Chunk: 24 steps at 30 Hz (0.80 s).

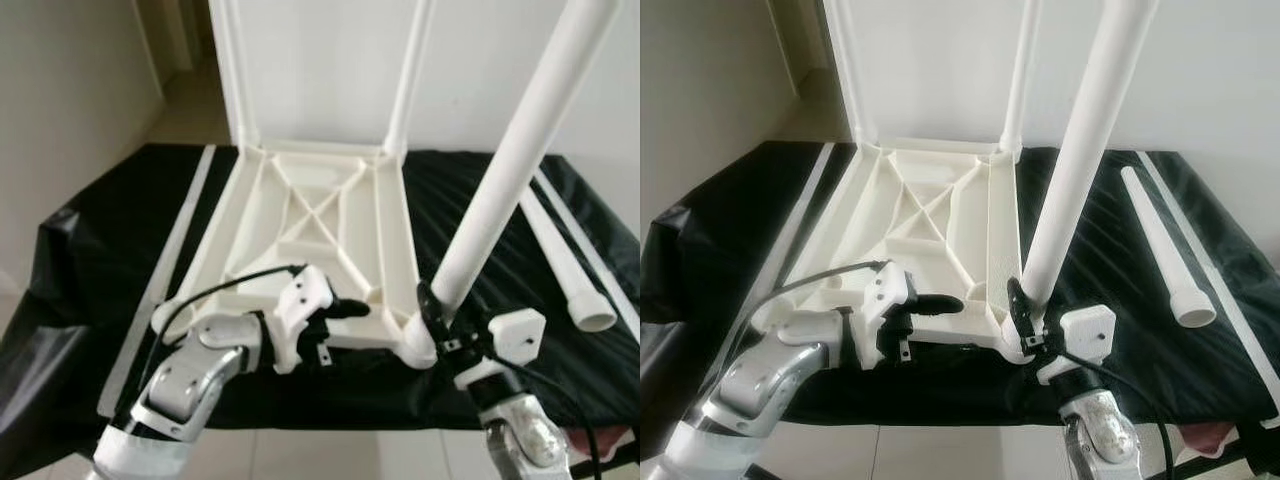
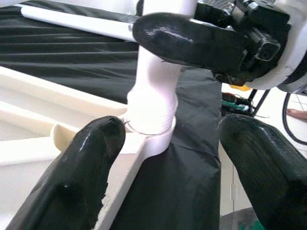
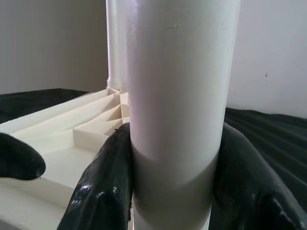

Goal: Building children table

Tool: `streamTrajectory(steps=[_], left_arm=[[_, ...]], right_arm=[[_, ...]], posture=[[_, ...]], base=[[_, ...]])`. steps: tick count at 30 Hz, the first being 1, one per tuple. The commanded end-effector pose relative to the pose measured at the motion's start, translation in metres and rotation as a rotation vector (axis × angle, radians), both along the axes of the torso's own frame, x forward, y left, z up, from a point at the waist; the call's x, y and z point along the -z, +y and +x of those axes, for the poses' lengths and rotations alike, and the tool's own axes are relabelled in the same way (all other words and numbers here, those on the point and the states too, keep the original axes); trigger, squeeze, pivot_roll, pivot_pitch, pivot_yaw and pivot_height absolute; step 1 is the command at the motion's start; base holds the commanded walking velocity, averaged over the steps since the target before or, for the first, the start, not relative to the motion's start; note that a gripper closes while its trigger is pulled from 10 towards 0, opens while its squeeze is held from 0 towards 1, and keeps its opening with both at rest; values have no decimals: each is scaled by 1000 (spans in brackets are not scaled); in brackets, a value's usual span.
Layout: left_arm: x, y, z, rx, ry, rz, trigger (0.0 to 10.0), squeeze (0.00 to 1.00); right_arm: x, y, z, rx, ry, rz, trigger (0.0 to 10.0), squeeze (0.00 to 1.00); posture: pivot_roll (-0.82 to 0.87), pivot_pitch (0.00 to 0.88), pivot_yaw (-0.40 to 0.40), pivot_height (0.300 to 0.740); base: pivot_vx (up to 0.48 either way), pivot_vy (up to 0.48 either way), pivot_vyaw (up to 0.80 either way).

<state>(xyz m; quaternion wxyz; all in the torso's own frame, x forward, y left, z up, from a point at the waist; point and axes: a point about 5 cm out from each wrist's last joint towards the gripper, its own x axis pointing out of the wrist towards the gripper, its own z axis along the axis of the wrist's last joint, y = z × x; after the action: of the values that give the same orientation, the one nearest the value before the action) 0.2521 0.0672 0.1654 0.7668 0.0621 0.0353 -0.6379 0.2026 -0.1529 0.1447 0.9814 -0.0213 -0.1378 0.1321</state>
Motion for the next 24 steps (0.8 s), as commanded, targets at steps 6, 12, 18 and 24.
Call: streamTrajectory(steps=[6, 12, 18, 24], left_arm=[[-4, 2, 3, -34, -19, 3, 10000, 0], [-4, 2, 5, -35, -19, 3, 10000, 0], [-5, 2, 6, -38, -23, 2, 10000, 0], [-5, 3, 5, -40, -21, 2, 10000, 0]], right_arm=[[14, 0, 3, 6, 104, -25, 10000, 0], [4, 6, 8, -58, 27, -159, 10000, 0], [7, 0, 2, -66, -5, -157, 10000, 0], [14, -4, -2, -16, -12, -164, 10000, 0]], posture=[[-24, 8, 23, 740], [-27, 9, 23, 740], [-24, 11, 20, 740], [-20, 13, 23, 740]], base=[[0, 0, 0], [0, 0, 0], [0, 0, 0], [0, 0, 0]])
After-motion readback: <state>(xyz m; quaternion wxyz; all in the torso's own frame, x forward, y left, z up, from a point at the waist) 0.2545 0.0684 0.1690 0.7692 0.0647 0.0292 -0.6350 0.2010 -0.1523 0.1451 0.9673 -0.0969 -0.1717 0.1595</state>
